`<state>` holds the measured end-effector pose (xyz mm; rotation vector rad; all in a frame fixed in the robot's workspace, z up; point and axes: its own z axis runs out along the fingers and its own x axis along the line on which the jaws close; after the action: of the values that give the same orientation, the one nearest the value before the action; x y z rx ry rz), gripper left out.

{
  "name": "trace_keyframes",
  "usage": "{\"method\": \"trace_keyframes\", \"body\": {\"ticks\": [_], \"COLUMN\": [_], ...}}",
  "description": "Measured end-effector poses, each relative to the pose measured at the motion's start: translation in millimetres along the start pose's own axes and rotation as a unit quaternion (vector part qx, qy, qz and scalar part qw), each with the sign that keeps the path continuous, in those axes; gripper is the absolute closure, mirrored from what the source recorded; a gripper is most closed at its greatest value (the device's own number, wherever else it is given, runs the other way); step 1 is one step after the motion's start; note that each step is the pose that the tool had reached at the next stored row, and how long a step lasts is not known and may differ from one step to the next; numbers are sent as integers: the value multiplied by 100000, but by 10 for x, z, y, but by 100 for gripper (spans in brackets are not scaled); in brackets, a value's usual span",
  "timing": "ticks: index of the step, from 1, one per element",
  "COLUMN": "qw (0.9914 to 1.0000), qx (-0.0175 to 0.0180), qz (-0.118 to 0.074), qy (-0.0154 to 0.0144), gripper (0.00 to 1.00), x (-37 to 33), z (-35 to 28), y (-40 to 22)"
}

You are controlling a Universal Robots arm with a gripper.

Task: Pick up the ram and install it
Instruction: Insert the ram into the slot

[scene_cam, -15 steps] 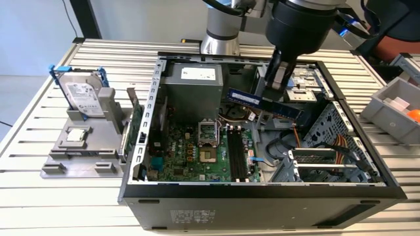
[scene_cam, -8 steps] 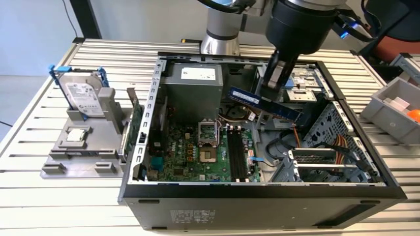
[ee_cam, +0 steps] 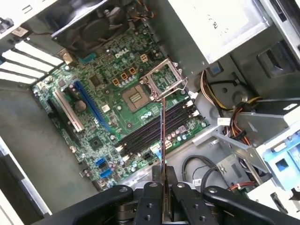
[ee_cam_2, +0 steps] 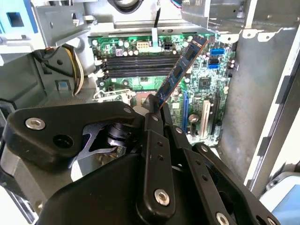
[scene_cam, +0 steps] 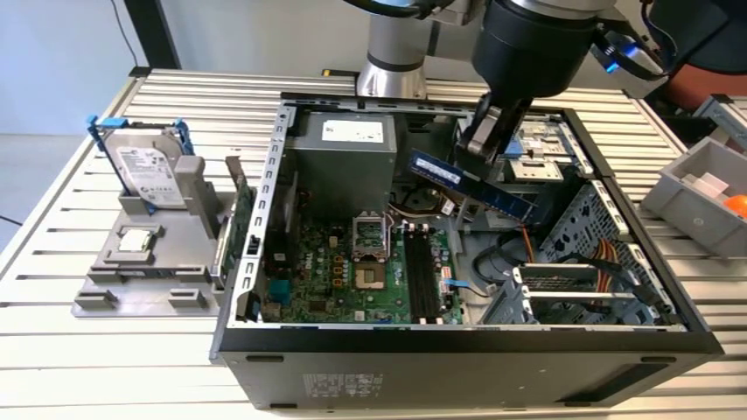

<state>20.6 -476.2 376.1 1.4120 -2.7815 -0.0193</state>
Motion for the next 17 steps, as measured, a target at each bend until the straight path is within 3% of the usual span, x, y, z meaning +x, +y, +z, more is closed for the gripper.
{"method": "trace_keyframes", "body": {"ticks": [4, 8, 13, 17], "qw": [99951, 99802, 99477, 99103], "qx": [-43, -89, -146, -192], "qz": [3138, 6293, 10214, 13358], "qy": [-62, -132, -215, -283], "gripper": [100, 100, 100, 100], "x": [0, 0, 0, 0], "z": [1, 3, 5, 7], "y": [0, 0, 0, 0]}}
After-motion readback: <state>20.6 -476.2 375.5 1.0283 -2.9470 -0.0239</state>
